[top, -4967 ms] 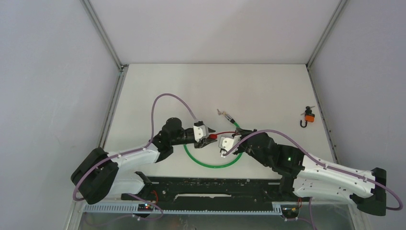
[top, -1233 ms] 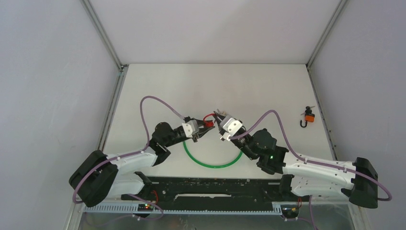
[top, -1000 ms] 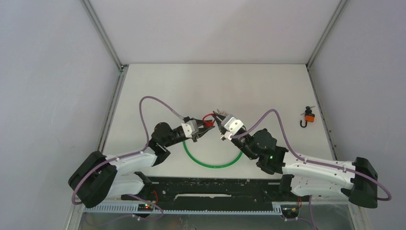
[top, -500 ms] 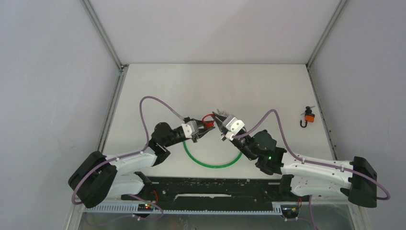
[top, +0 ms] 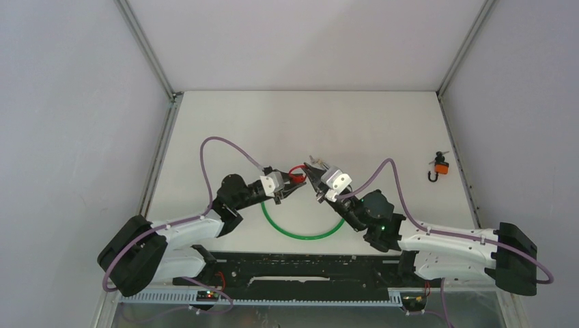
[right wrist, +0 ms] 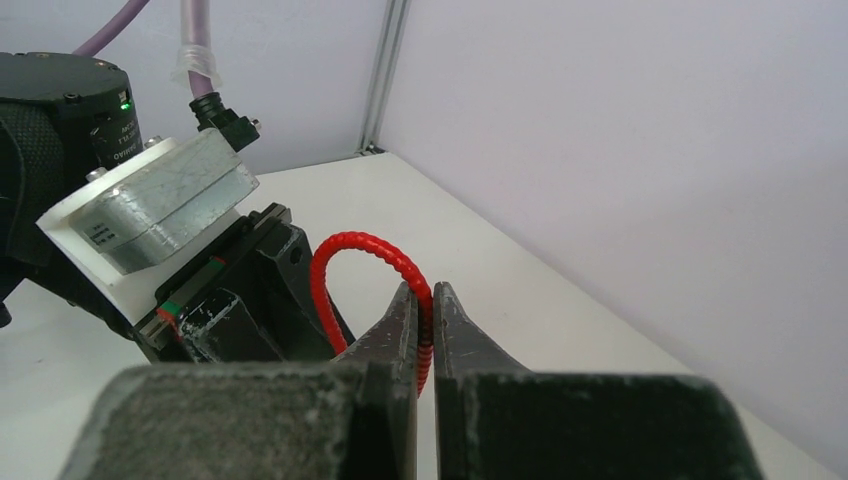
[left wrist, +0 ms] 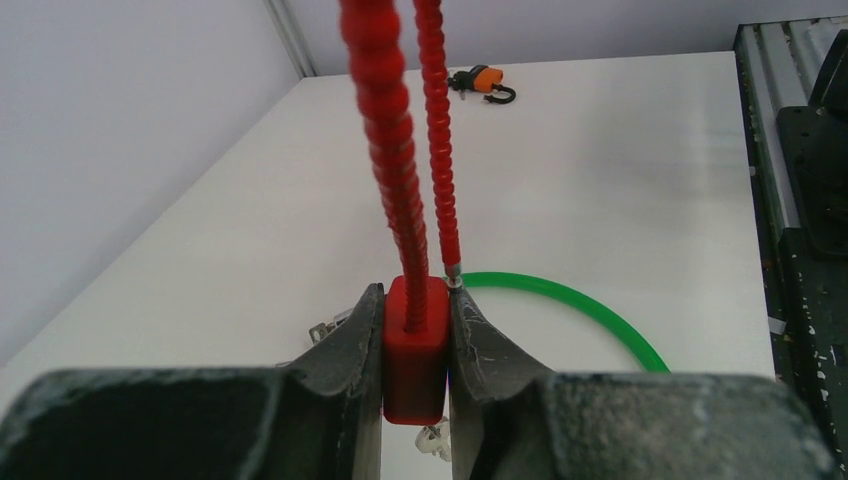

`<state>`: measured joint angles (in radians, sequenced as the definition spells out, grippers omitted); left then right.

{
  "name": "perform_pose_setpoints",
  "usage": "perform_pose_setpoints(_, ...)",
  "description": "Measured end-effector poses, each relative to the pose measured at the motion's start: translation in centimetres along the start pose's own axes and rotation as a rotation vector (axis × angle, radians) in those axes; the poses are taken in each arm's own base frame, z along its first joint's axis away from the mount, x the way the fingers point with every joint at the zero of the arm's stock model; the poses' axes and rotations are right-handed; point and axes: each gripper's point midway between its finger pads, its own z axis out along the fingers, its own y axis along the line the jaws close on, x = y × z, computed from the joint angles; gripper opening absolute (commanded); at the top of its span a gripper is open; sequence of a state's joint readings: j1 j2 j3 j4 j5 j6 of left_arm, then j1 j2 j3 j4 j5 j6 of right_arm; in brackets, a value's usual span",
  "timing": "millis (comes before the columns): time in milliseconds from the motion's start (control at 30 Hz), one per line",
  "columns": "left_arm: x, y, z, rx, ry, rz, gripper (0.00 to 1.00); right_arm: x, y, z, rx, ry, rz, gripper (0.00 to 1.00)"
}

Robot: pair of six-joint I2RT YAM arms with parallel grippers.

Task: Lock with the key
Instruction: Lock the lock.

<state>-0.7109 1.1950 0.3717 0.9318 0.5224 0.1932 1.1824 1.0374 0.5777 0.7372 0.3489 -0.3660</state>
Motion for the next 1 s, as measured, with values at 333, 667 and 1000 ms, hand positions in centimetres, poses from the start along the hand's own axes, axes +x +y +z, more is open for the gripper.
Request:
perform_pose_setpoints(333,1.2,-0.4,-0.4,0.000,0.032,-0.029,0.00,1.5,-0.5,-1.5,0.058,-0.021,0.105,0.00)
perform_pose_setpoints(667,0.9,-0.5,-0.3,0.012,0.020,-0.022,0.00,1.1,-0.9,-1.9,0.052,-0.016,0.027,0.00)
perform_pose_setpoints(1000,0.6,-0.7,-0.3,0.024,0.009,-0.016,0.00,0.7,-1.1,-1.8,0.046,-0.019,-0.019,0.00)
